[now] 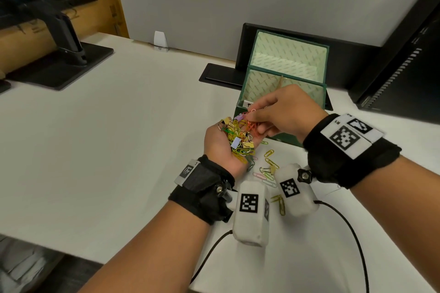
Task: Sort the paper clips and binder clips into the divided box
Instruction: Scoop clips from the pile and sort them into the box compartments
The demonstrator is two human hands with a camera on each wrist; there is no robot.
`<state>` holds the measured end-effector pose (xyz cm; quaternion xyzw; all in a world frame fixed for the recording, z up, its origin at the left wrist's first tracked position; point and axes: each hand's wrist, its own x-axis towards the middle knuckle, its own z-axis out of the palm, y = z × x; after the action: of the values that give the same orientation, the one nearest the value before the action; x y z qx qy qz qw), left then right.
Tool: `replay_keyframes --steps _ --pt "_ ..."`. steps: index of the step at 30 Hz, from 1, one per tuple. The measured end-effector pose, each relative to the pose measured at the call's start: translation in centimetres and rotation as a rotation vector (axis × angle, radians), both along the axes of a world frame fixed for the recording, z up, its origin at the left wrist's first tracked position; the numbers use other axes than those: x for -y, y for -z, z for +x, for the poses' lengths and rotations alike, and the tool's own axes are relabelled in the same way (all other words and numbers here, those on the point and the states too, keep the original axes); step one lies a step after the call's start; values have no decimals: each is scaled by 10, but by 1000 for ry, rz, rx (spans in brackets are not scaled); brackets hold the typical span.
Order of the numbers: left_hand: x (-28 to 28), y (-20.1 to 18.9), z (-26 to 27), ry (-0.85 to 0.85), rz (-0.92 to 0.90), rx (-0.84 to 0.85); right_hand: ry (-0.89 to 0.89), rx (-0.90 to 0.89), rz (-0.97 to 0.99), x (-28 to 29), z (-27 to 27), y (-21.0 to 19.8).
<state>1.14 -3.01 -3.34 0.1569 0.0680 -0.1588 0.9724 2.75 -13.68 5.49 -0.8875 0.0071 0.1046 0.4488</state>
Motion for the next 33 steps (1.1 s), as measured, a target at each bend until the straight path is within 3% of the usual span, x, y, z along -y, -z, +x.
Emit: replay_keyframes --steps 8,17,21,25,29,33 --pt "-4 -2 -3 51 -34 -3 -22 -6 133 13 2 -8" --pt "-2 -9 -4 34 -7 -101 199 310 262 13 30 -26" --pt "-2 -9 -4 39 -30 -102 245 361 148 12 48 -16" --pt "-2 -8 -3 26 -25 -117 28 420 -284 13 43 -5" --pt "-2 -3 -1 14 -40 -88 -175 507 -295 -4 18 -13" --pt "0 -2 -2 -37 -23 -40 -464 348 -352 -16 2 -10"
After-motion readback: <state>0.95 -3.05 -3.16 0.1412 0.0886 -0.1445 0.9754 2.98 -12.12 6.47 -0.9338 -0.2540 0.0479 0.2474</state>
